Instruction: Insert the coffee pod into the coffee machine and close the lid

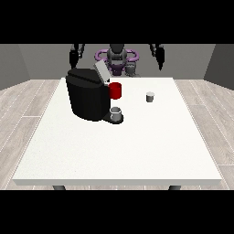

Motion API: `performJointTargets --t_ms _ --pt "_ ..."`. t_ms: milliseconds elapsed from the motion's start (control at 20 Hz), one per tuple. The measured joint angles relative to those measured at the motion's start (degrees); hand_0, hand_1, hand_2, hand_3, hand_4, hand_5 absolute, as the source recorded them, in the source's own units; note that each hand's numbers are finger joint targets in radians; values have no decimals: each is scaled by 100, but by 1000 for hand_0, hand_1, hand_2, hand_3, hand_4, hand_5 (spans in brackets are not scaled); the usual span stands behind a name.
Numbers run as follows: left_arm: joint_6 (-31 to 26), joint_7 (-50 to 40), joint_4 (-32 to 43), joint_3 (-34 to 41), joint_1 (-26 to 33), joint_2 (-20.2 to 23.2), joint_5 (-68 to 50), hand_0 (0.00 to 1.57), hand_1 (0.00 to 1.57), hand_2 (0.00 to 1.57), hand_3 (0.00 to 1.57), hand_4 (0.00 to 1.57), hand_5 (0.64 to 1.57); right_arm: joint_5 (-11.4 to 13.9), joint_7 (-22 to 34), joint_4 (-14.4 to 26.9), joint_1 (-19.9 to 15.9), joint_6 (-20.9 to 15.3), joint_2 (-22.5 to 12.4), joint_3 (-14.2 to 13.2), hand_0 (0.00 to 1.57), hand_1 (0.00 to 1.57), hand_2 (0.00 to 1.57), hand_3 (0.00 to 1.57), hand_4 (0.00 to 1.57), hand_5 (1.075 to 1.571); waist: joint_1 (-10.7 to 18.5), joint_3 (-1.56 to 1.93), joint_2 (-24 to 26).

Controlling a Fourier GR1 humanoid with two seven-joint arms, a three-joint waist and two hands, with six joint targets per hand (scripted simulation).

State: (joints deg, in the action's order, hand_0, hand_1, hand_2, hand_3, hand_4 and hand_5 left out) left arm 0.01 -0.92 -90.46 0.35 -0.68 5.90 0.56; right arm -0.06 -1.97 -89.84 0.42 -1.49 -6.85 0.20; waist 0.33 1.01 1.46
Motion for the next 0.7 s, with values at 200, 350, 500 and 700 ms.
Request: performJointTargets --t_ms 200,350,500,700 --pt "-167 198 -96 -35 153 4 -43 0 0 0 0 320 1571 -53 75 110 89 80 32 -27 0 0 0 0 128 1571 42 -64 79" --pt "-367 660 -95 -127 324 28 -24 0 0 0 0 213 1571 -126 76 188 69 -6 74 -182 0 0 0 0 109 1571 59 -83 76" --pt "-418 813 1 -55 216 295 205 0 0 0 0 0 1571 -124 -174 176 30 -287 301 -273 0 0 0 0 181 1571 -63 -91 1" --pt "-539 578 254 205 -244 661 289 0 0 0 0 0 1571 -191 -382 151 -52 -332 385 -334 0 0 0 0 217 1571 -275 -97 -178"
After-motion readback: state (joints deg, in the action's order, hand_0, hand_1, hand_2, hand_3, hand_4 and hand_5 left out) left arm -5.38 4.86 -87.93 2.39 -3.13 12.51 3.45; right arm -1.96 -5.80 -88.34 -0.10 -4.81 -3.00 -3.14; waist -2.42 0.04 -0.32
